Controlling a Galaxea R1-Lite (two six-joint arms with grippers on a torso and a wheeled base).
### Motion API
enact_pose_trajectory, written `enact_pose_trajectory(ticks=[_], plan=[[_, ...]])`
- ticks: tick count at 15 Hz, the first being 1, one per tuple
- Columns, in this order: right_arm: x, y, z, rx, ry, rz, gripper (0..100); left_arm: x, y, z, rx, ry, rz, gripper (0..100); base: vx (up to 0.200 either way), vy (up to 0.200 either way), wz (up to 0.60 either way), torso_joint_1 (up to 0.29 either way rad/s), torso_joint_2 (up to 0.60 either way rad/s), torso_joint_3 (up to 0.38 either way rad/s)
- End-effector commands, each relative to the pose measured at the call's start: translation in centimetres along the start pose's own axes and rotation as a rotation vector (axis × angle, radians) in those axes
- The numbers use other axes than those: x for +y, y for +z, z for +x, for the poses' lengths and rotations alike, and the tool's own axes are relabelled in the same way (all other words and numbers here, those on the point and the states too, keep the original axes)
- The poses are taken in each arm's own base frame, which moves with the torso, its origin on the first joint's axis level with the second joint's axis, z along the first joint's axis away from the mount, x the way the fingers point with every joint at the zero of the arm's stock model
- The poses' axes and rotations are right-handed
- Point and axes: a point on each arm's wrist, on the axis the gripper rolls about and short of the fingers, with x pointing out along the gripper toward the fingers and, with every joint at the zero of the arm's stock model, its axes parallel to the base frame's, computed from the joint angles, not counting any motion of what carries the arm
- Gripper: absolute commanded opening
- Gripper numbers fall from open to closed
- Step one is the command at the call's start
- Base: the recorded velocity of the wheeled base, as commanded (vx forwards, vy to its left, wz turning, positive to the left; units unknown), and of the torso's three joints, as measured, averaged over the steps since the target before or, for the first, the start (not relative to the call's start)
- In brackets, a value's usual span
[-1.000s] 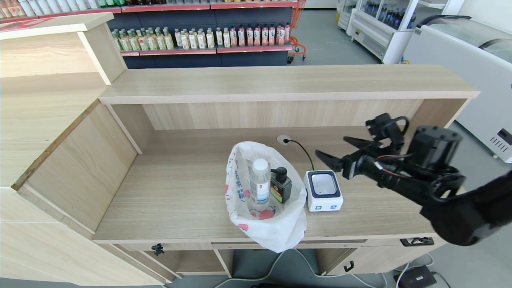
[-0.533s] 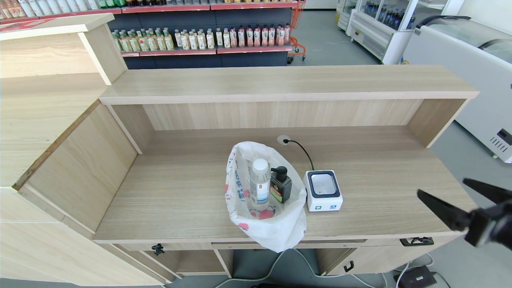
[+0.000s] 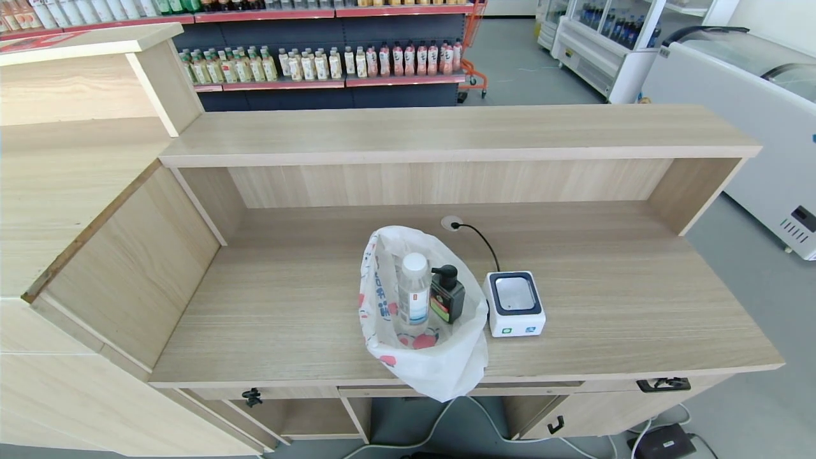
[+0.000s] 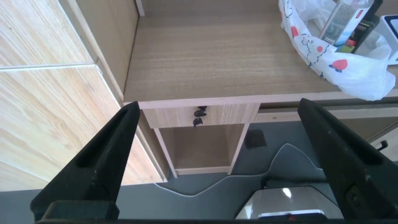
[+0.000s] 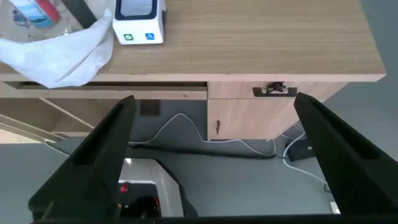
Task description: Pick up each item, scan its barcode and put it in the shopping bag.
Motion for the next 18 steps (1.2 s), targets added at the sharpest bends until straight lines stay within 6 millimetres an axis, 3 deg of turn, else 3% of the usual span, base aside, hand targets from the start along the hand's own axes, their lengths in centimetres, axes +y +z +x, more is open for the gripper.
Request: enact_pose_trajectory(ticks=[1,5,18], plan=[[0.41,-1.52,-2.15,-0.195,0.04,-0.034,100,0.0,0.0,0.0,0.0,0.0,0.0,100,0.0,0.0,0.0,0.0,0.0,0.0],[0.17,-1.52,-2.2,-0.2,-0.056,-0.052,100,0.0,0.0,0.0,0.0,0.0,0.0,100,0.0,0.0,0.0,0.0,0.0,0.0],[0.13,-2.17,-2.09,-0.137,-0.07,0.024,100,0.0,0.0,0.0,0.0,0.0,0.0,100,0.0,0.0,0.0,0.0,0.0,0.0]])
